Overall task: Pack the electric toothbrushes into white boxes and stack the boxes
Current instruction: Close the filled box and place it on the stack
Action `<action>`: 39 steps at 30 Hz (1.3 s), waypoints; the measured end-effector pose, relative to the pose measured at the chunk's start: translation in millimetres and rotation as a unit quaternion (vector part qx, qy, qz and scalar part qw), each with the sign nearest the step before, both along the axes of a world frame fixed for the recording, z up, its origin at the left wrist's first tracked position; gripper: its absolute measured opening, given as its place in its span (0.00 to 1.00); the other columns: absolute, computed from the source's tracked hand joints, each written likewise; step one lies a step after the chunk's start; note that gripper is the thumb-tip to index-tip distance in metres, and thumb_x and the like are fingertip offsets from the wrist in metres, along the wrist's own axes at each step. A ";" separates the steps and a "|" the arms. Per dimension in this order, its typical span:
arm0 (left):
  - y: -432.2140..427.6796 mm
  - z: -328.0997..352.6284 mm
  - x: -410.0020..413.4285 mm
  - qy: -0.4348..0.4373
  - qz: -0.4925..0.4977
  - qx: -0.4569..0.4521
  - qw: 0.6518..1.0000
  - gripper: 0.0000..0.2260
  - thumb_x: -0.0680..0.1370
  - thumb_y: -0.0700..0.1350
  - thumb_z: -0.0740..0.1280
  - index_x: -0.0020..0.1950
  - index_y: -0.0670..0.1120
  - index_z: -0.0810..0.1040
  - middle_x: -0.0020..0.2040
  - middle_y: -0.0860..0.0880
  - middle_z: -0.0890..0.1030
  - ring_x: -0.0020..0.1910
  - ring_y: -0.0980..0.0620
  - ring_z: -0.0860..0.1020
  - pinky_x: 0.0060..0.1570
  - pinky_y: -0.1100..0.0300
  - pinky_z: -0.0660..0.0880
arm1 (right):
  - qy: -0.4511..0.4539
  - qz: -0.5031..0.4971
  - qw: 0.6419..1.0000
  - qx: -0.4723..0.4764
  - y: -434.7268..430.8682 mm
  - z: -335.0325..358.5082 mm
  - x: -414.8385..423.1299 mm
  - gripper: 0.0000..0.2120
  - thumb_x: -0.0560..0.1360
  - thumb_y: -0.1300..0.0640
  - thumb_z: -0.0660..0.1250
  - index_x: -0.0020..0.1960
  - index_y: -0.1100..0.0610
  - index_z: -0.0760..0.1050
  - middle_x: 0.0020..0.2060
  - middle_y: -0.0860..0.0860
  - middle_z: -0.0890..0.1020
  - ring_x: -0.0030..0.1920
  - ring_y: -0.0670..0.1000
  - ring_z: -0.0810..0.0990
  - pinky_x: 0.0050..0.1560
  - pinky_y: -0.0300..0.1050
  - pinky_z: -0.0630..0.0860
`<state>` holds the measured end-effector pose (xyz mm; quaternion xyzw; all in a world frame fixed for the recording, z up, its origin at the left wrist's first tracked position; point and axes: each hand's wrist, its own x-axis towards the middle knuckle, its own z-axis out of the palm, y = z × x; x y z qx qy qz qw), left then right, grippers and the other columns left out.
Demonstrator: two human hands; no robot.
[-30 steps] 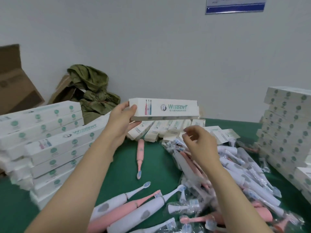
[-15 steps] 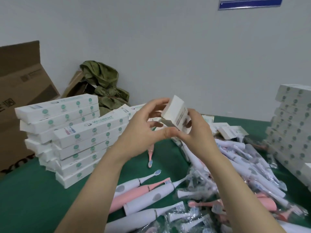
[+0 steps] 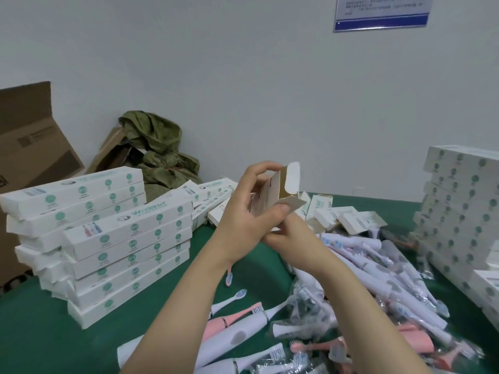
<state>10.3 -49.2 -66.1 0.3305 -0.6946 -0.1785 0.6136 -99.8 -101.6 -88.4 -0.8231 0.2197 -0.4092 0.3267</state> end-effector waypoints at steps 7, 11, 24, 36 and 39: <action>0.5 -19.8 -4.8 -0.029 0.073 -0.014 0.997 0.15 0.71 0.55 0.62 0.58 0.61 0.70 0.53 0.50 0.74 0.53 0.51 0.73 0.55 0.54 0.71 | 0.069 -0.005 0.997 -0.020 7.5 -6.9 -0.6 0.17 0.72 0.66 0.62 0.37 0.44 0.65 0.27 0.30 0.75 0.33 0.28 0.73 0.33 0.23 0.67; 2.1 -22.3 -3.5 -0.009 0.122 -0.047 0.991 0.14 0.70 0.52 0.62 0.55 0.62 0.72 0.53 0.47 0.75 0.50 0.54 0.74 0.50 0.61 0.72 | 0.037 0.018 0.998 0.048 10.4 5.6 -5.6 0.18 0.71 0.70 0.64 0.57 0.52 0.73 0.46 0.41 0.79 0.45 0.37 0.79 0.44 0.33 0.76; 0.4 -28.8 0.9 0.048 0.190 -0.022 0.980 0.16 0.70 0.55 0.63 0.56 0.52 0.76 0.50 0.47 0.74 0.47 0.54 0.74 0.47 0.60 0.71 | -0.040 -0.011 0.994 0.097 40.0 38.3 2.3 0.13 0.82 0.51 0.54 0.62 0.45 0.73 0.48 0.30 0.75 0.50 0.27 0.71 0.54 0.25 0.66; -1.6 -35.9 13.3 0.075 0.205 0.012 0.976 0.21 0.59 0.48 0.74 0.50 0.57 0.74 0.47 0.66 0.78 0.48 0.63 0.77 0.48 0.70 0.72 | 0.055 -0.084 0.993 -0.056 26.5 25.5 5.2 0.20 0.83 0.55 0.52 0.74 0.48 0.63 0.64 0.45 0.75 0.61 0.40 0.69 0.52 0.17 0.58; -0.7 -37.8 12.7 0.086 0.206 0.010 0.975 0.21 0.58 0.49 0.73 0.50 0.57 0.75 0.47 0.64 0.79 0.49 0.62 0.77 0.48 0.70 0.73 | 0.046 -0.106 0.991 -0.071 25.3 20.6 9.0 0.20 0.82 0.55 0.52 0.73 0.50 0.65 0.40 0.37 0.70 0.41 0.41 0.70 0.43 0.20 0.63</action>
